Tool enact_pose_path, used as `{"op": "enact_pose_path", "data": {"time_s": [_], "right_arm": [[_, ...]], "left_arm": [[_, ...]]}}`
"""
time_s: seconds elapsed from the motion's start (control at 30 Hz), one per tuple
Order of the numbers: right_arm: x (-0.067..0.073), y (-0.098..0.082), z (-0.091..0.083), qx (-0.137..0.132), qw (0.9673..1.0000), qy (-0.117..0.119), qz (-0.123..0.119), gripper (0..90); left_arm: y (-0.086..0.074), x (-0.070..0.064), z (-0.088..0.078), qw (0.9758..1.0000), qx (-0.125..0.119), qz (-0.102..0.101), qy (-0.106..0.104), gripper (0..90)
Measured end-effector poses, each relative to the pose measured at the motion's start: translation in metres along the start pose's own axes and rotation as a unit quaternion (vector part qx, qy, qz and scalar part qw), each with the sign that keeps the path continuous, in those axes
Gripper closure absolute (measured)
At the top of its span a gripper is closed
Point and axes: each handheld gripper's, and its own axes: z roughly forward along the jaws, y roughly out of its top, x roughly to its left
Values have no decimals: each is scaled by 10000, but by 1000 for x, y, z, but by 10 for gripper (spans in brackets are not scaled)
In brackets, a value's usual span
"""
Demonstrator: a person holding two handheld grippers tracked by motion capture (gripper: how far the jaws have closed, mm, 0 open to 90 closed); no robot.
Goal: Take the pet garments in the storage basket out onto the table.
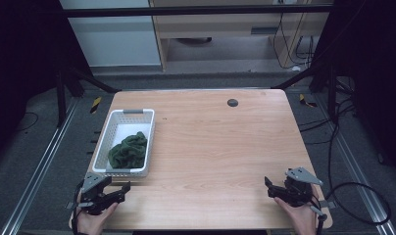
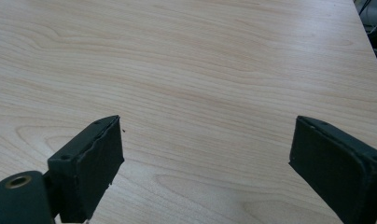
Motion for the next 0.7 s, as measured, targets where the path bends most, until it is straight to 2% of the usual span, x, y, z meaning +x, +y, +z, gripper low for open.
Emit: {"op": "enact_pose_path", "data": {"time_s": [0.3,0.7], "right_arm": [[3,0,1,4,10000,-1,-96,86],[4,0,1,11,9999,10,-100,82]], "left_arm": [[5,0,-8,9998,-193,48,40,198],[15,5,-22,9989,-440,74,110,172]]}}
